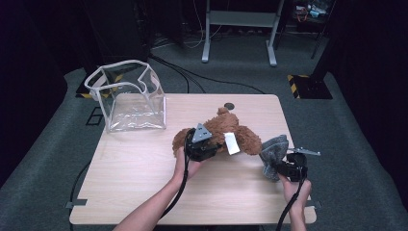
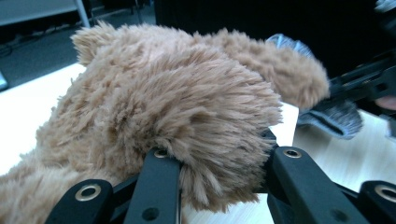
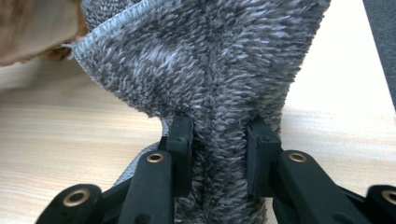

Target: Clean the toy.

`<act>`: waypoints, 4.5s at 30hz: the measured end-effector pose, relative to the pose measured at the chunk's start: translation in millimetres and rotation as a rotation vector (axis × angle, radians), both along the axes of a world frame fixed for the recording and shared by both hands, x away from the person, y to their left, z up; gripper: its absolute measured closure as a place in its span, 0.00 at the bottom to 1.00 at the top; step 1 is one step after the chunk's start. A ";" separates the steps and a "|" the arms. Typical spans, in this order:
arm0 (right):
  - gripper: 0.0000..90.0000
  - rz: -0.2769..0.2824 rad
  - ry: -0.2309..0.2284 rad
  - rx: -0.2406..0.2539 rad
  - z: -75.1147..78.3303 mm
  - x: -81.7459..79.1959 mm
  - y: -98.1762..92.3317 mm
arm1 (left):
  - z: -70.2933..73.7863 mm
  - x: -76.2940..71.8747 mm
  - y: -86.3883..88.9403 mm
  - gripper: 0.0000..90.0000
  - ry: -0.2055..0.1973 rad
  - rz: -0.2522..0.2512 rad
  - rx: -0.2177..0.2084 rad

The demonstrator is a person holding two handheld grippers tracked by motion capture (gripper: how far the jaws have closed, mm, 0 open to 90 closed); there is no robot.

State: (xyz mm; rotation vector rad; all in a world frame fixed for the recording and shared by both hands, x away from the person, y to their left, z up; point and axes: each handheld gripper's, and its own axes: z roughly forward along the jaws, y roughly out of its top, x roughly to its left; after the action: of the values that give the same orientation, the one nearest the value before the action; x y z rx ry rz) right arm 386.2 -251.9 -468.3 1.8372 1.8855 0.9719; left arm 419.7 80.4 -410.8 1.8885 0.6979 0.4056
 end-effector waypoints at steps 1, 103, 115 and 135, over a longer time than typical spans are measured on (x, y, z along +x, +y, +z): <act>0.75 0.004 -0.004 -0.005 0.7 0.3 -0.7 | 3.9 -2.2 0.3 0.80 -0.011 -0.003 -0.005; 0.74 0.031 -0.025 0.016 5.4 0.9 10.2 | -58.1 31.7 58.2 0.63 -0.019 0.284 0.158; 0.78 0.106 -0.098 0.012 32.6 1.1 32.1 | -54.9 15.2 47.4 0.62 0.078 0.129 0.083; 0.79 0.230 -0.113 -0.017 38.8 19.6 88.9 | -60.4 4.2 61.0 0.28 0.011 0.129 0.132</act>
State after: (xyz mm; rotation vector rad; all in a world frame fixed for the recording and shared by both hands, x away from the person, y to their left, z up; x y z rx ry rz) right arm 405.8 -163.0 -429.5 1.5453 2.0603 1.1048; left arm 423.9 141.3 -471.1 1.9764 0.8202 0.5344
